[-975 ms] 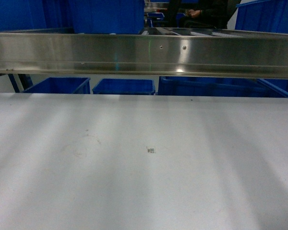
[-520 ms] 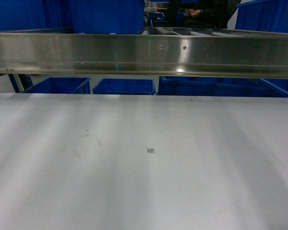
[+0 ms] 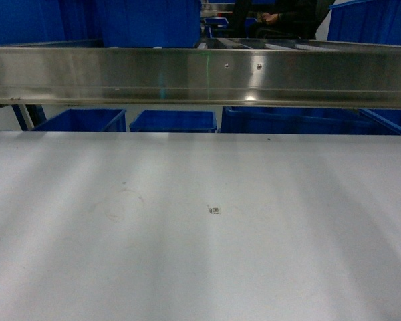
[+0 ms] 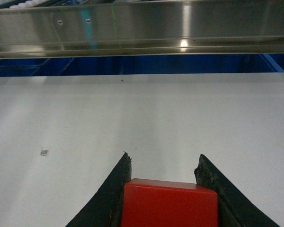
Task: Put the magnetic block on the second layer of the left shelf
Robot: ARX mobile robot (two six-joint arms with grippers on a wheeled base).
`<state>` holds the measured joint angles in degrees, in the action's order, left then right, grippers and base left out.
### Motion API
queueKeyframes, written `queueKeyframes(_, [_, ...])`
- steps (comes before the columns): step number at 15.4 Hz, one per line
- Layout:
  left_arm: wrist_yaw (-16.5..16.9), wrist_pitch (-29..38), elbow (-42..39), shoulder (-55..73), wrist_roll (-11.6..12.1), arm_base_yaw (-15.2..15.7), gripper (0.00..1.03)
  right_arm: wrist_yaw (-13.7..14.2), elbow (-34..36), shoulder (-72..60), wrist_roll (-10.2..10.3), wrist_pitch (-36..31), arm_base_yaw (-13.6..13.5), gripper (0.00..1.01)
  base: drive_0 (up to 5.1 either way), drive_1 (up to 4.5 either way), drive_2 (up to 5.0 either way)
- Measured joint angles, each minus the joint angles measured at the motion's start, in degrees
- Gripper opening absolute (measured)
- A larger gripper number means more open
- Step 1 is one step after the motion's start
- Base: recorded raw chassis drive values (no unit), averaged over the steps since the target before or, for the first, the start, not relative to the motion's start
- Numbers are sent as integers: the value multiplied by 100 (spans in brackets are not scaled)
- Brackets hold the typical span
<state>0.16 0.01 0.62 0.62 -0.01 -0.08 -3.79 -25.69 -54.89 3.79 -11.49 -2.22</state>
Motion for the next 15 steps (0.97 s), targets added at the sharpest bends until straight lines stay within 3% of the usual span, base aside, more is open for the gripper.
queueKeyframes(15, [-17,-20,0,0,0,2,98,-9,0,26,0,-11,-9,33,-487,258,258])
